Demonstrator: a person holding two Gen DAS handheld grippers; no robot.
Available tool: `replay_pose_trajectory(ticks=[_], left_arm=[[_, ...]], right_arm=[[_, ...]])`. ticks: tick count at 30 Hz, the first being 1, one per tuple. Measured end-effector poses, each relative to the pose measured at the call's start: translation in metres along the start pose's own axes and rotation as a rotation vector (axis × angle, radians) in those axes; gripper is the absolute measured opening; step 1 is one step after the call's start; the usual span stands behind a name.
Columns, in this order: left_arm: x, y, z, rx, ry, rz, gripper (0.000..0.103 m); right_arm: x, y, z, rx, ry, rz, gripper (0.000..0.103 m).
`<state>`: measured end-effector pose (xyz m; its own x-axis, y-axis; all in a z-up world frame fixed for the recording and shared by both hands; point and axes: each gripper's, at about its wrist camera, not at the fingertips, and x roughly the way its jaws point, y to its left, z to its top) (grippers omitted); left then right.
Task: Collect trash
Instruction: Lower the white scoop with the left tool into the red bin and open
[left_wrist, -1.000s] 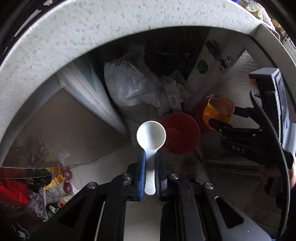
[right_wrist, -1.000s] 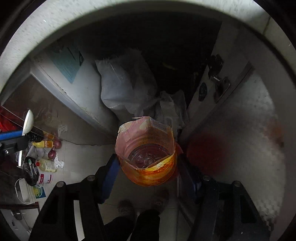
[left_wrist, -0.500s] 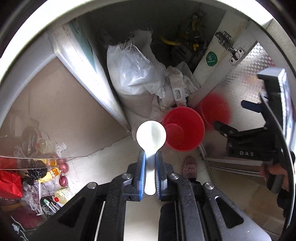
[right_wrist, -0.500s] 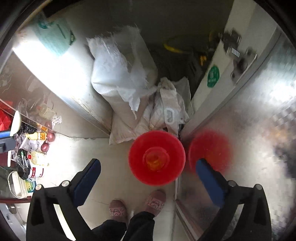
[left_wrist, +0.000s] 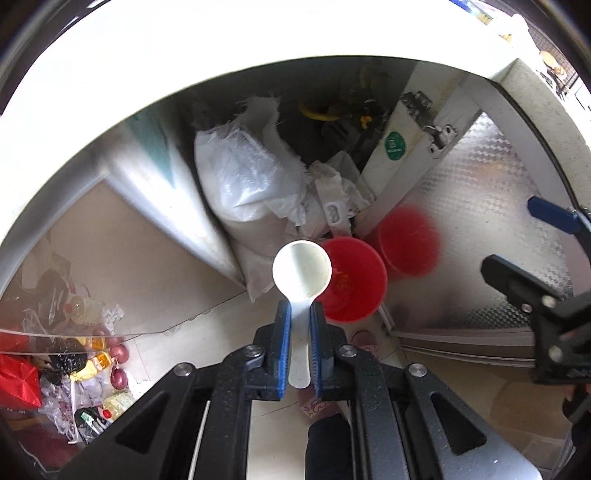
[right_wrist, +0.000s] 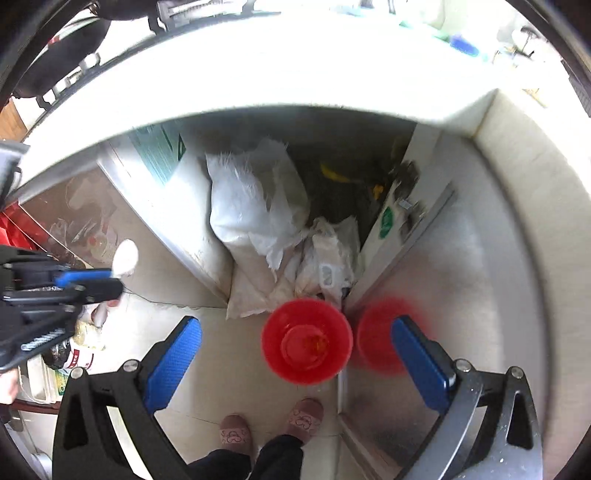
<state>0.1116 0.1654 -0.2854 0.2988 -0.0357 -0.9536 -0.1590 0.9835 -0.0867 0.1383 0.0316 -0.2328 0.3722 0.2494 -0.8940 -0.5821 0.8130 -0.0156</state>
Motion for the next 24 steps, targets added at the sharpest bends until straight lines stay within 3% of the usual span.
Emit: replay_pose_trajectory(ticks=[7, 21, 24], left_arm=[[0.043, -0.021, 0.013, 0.04, 0.049, -0.137, 0.009], [0.136, -0.069, 0.033, 0.257, 0.069, -0.193, 0.009], [0.148, -0.077, 0.036, 0.291, 0.086, -0.185, 0.022]], right_arm=[[-0.002, -0.008, -0.018, 0.066, -0.001, -0.016, 0.103], [0.063, -0.023, -0.051, 0.144, 0.052, -0.073, 0.103], [0.069, -0.029, -0.057, 0.175, 0.074, -0.082, 0.103]])
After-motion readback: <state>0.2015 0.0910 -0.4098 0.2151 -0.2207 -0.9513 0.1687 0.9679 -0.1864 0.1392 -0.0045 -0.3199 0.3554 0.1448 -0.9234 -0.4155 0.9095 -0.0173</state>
